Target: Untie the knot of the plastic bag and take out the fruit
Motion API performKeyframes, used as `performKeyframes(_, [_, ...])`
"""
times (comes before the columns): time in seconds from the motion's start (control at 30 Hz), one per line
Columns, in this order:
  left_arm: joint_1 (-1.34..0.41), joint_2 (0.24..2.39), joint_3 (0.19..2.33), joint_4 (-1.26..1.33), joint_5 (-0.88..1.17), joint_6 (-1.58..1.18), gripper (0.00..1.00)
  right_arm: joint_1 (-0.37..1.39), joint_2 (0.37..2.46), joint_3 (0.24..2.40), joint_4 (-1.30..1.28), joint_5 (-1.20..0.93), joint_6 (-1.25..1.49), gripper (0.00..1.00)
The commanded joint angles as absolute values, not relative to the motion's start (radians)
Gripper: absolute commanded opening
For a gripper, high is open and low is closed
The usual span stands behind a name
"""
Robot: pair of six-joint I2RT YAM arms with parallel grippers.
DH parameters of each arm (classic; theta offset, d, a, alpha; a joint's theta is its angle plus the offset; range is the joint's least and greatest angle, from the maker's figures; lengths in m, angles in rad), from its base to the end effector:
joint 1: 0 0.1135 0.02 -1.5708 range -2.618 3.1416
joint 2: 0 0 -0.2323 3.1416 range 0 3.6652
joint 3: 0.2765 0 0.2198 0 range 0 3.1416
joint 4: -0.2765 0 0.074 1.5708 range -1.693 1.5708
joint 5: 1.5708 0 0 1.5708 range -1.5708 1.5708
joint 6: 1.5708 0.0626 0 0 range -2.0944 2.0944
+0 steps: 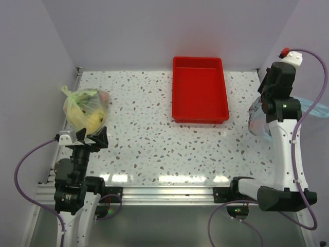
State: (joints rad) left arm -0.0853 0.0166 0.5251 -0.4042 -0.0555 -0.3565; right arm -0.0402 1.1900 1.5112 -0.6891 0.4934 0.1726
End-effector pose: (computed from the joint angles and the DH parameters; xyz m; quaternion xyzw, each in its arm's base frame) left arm 0.0790 -0.0033 0.2869 -0.1109 0.6601 -0.1446 0.7287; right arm 0.2345 -0.0391 0.4064 0.2223 0.7804 -0.1646 0.5608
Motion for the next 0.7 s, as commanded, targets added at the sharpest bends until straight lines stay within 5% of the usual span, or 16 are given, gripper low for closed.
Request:
performKeyframes(0.0, [-0.078, 0.021, 0.515, -0.353, -0.043, -0.345, 1.0, 0.041, 1.157, 1.653, -0.643, 0.315, 0.065, 0.0])
performKeyframes(0.27, [-0.078, 0.034, 0.512, -0.35, -0.035, -0.344, 1.0, 0.299, 1.21, 1.76, -0.655, -0.11, 0.092, 0.0])
performKeyframes(0.67, [-0.078, 0.189, 0.615, -0.425, -0.054, -0.414, 1.0, 0.773, 1.452, 1.785, -0.48, -0.133, 0.038, 0.0])
